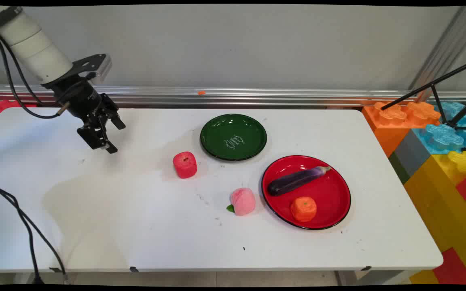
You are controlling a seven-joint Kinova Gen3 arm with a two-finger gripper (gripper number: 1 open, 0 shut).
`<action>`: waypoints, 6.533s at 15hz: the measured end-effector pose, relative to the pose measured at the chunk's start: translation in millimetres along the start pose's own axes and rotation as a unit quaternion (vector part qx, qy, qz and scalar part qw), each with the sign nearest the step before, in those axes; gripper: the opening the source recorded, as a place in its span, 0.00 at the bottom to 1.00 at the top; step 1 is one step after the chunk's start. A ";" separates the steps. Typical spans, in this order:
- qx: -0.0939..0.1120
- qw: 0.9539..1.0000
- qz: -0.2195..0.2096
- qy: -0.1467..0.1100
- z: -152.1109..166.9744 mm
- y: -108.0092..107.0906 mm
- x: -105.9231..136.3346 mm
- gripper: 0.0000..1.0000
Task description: Pick up the eggplant from the red plate, then place the picked object on the table
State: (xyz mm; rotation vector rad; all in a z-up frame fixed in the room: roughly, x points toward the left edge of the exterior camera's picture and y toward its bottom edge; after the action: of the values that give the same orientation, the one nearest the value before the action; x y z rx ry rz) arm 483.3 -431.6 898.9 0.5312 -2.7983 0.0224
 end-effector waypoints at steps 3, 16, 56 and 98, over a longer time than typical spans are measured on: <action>0.000 1.000 -0.021 0.015 0.0 8.5 13.2 1.00; 0.016 0.980 -0.167 0.109 44.7 97.2 206.8 1.00; 0.015 0.979 -0.146 0.145 270.5 85.8 358.5 0.00; 0.026 0.979 -0.181 0.086 184.9 72.3 163.4 0.00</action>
State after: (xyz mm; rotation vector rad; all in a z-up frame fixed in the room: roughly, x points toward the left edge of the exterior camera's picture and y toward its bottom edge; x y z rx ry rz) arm 259.9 -435.2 771.6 0.9937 -2.4994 0.0622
